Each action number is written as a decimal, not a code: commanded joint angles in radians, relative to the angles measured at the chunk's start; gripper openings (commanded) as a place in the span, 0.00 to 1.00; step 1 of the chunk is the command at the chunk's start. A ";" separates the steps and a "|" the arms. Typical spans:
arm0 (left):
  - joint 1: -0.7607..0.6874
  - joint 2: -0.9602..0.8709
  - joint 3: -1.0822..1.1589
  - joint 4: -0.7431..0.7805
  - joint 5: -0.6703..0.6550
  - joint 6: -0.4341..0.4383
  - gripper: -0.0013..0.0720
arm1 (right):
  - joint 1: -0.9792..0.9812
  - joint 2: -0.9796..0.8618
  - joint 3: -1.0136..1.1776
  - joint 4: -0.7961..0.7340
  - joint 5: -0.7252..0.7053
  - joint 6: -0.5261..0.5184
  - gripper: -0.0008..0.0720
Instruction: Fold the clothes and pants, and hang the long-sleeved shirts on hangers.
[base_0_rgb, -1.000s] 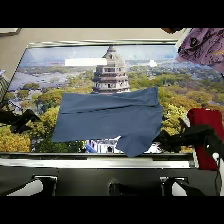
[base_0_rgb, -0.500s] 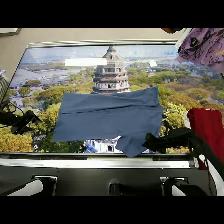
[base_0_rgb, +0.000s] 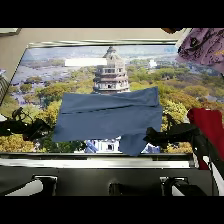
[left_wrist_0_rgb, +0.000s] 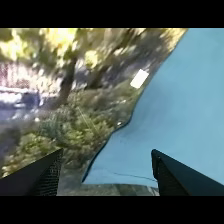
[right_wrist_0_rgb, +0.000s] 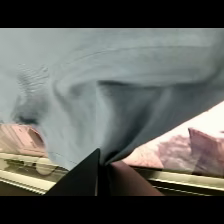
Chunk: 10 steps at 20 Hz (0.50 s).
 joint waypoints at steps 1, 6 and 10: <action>0.001 -0.034 -0.053 -0.038 0.014 0.045 0.88 | 0.001 0.025 0.008 0.002 -0.012 0.010 0.05; 0.001 -0.081 -0.053 -0.089 -0.027 0.075 0.84 | 0.001 0.026 0.008 0.010 -0.012 0.010 0.05; 0.001 -0.099 -0.053 -0.089 -0.065 0.075 0.83 | 0.001 0.027 0.008 0.013 -0.025 0.018 0.05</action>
